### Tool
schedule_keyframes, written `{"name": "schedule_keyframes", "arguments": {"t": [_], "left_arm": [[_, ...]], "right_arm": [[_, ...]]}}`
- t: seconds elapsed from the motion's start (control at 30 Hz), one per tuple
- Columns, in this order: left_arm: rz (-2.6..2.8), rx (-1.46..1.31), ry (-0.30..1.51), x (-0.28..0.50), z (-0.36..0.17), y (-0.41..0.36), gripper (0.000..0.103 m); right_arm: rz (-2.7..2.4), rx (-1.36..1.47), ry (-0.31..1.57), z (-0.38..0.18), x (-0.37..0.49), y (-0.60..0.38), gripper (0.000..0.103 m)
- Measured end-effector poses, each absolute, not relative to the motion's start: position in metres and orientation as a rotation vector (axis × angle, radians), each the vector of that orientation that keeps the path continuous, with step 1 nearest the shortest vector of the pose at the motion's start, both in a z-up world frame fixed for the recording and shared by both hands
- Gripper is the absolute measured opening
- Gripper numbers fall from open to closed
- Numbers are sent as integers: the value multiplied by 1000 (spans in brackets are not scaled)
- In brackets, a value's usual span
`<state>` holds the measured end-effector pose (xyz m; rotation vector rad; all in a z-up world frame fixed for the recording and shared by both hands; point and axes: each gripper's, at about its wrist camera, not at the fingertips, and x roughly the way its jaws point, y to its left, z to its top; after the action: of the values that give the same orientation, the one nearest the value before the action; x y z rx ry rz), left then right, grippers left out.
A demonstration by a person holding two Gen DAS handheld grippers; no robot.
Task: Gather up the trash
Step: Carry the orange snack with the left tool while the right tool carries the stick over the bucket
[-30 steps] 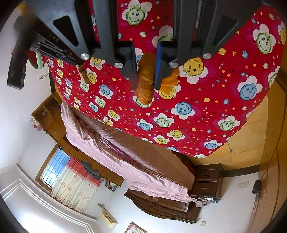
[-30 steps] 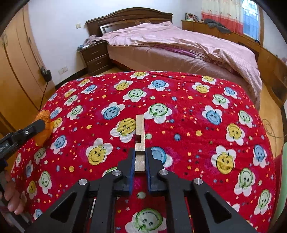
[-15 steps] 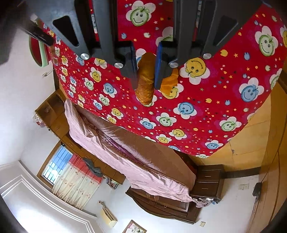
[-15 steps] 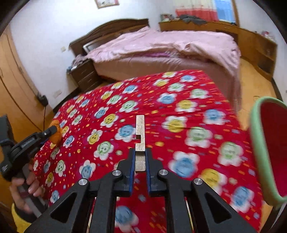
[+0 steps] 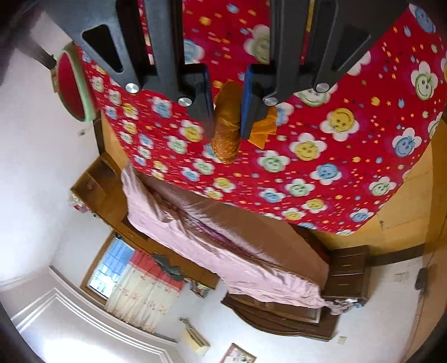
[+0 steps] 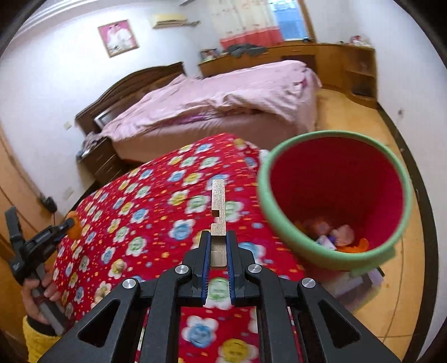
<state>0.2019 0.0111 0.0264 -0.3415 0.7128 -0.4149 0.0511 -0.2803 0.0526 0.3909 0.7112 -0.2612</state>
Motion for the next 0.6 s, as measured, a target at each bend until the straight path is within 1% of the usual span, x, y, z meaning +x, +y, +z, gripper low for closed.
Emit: {"name": "schedule_keyframes", "arguments": {"t": [0.23, 0.6], "left_arm": [[-525, -352, 669, 168, 61, -18, 17], [-721, -306, 709, 130, 87, -114, 17]], "right_arm": [[-302, 464, 653, 57, 19, -308, 10], [-329, 545, 574, 56, -14, -351, 10]]}}
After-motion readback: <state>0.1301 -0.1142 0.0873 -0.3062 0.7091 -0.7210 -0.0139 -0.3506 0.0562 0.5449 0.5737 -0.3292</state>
